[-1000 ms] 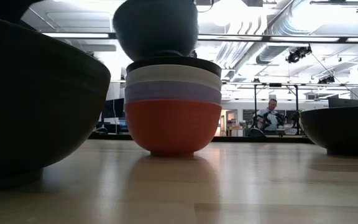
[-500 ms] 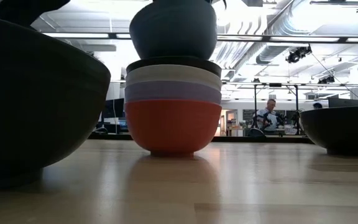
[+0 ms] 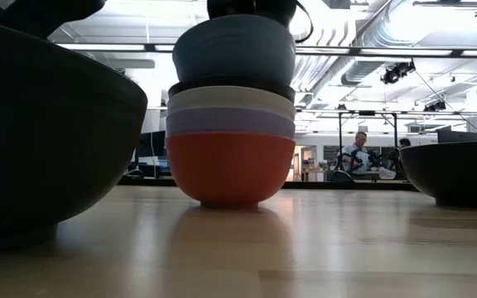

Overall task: Nest bowls inside each other
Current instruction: Stack the blue bowl on the black bowl

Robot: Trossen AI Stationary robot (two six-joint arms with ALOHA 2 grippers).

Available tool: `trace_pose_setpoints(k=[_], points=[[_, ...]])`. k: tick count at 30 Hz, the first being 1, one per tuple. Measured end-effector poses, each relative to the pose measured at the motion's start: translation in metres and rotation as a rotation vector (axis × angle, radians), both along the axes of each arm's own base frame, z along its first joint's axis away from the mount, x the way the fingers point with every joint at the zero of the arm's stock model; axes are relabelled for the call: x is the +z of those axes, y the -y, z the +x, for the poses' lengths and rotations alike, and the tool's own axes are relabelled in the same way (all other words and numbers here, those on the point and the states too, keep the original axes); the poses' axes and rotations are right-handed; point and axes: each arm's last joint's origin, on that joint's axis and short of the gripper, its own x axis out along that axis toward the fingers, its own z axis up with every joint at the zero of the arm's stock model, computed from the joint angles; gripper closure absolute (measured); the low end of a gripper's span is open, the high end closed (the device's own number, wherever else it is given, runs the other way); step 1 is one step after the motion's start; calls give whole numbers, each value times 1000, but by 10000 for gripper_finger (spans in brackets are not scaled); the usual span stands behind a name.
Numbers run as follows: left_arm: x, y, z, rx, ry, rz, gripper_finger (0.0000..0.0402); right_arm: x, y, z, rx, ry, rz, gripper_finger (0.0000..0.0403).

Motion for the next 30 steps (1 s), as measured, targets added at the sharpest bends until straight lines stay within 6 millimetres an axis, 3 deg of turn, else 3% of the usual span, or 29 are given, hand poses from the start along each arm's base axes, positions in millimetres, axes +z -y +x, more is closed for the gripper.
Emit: trace_pose_setpoints(k=[22, 25, 30], points=[[-38, 2, 16, -23, -97, 33, 400, -1, 0, 0, 5, -8, -2, 274], [-37, 2, 16, -20, -97, 30, 381, -1, 0, 0, 11, -7, -9, 274], [-36, 5, 16, -39, -93, 32, 311, -1, 0, 0, 15, -6, -14, 274]])
